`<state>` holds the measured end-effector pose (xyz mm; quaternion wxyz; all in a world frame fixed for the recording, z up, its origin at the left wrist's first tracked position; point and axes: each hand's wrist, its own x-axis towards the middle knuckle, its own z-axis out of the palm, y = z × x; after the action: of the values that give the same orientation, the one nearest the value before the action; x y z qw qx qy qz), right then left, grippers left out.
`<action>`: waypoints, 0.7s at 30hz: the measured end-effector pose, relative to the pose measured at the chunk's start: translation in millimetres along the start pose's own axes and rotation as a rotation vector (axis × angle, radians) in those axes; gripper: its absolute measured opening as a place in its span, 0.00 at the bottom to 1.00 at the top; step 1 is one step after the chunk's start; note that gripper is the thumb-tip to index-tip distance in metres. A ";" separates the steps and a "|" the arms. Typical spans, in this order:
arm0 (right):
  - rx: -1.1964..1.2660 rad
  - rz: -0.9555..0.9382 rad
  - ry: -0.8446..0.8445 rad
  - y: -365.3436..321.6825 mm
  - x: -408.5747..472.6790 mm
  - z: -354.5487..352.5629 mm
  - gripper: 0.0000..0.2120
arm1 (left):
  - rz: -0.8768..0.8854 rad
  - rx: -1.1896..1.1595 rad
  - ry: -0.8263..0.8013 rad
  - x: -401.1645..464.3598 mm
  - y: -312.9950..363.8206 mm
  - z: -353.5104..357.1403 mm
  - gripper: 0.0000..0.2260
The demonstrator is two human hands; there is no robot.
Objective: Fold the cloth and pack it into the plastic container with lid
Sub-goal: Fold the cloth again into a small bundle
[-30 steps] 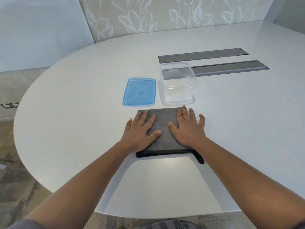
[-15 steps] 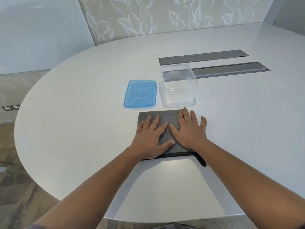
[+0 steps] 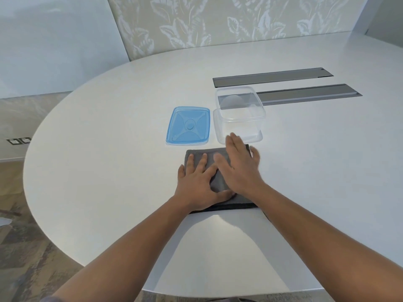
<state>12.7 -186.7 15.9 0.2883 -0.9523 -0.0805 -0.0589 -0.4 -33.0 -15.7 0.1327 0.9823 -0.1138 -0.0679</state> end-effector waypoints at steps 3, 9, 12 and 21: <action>0.689 0.101 -0.099 -33.7 -1.7 4.5 0.29 | 0.018 -0.001 0.033 1.6 -2.6 3.8 0.46; 1.007 0.217 -0.115 -45.0 2.8 28.2 0.30 | 0.022 -0.011 0.043 4.9 -9.9 8.6 0.47; 1.101 0.265 -0.129 -43.0 6.6 28.6 0.28 | 0.026 -0.033 0.027 7.1 -10.9 8.8 0.47; 1.001 0.225 -0.064 -34.2 0.3 40.3 0.27 | -0.205 -0.693 -0.048 0.0 -29.0 -23.0 0.52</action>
<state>9.3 -136.1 1.1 0.7108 -0.7018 -0.0046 0.0474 9.3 -0.1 -1.7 0.4474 0.8835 0.0118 -0.1386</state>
